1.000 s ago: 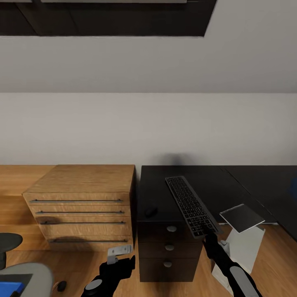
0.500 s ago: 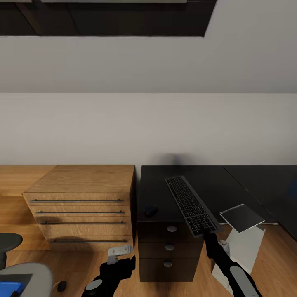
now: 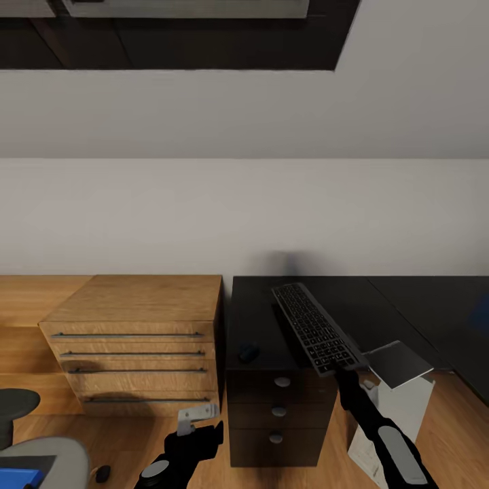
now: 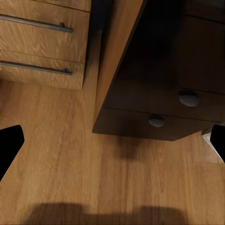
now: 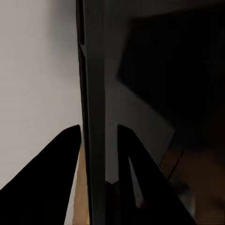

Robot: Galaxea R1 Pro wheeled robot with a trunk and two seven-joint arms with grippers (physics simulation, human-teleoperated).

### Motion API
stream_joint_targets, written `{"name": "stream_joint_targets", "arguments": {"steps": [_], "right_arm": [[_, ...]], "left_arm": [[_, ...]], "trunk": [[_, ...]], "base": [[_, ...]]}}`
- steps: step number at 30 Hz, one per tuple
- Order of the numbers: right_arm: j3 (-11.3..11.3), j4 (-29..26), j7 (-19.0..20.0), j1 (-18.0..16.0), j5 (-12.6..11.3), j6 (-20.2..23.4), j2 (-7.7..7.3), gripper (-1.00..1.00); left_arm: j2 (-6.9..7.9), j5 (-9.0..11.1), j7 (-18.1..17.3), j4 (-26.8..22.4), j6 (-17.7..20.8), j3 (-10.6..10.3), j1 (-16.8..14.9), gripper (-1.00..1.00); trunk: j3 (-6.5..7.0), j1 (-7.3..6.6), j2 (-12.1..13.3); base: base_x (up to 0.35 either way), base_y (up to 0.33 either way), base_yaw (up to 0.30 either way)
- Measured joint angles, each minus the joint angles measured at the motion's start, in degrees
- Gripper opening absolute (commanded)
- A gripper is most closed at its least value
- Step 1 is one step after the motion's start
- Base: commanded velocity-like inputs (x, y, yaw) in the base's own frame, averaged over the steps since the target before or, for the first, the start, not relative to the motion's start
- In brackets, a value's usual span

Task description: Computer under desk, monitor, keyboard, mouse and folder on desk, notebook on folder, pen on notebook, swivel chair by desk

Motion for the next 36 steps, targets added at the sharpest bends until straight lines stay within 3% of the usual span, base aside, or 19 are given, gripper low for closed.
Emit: {"name": "stream_joint_targets", "arguments": {"steps": [17,36], "right_arm": [[0.39,-14.17,-0.2,2.06,-0.02,0.11,0.87,-1.0],[0.62,-17.75,-4.63,3.18,-0.31,3.0,0.8,-1.0]], "left_arm": [[0.0,-0.03,0.0,0.06,-0.02,0.12,0.0,1.0],[0.0,-0.25,0.03,0.07,-0.06,-0.12,0.0,1.0]], "trunk": [[3.06,-3.72,6.82],[6.47,-7.88,14.45]], "base": [[-0.02,0.0,0.0],[-0.214,-0.145,0.0]]}}
